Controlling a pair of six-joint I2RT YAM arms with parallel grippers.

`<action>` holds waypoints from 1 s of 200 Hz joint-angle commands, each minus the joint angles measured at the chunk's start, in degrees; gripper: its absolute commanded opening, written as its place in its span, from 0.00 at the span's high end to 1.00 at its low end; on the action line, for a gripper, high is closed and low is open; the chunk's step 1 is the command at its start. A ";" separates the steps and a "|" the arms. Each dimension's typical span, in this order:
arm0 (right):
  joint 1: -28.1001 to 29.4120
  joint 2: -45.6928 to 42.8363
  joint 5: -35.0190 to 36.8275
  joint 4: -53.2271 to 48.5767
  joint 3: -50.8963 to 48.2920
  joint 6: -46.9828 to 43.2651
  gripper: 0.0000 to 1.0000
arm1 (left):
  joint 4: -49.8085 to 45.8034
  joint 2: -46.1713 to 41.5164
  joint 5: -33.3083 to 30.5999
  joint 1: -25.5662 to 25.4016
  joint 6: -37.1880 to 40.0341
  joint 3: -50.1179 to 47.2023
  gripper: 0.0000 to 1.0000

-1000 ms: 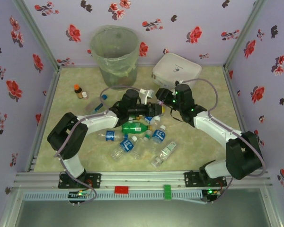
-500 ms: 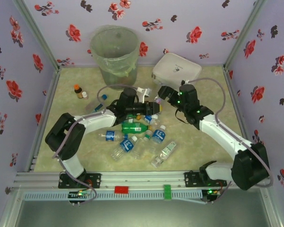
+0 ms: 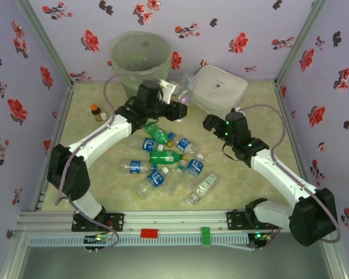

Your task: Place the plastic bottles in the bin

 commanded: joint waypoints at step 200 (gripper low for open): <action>0.91 0.62 -2.64 1.98 -1.94 3.02 0.00 | -26.55 34.17 -11.81 20.95 8.43 61.40 0.66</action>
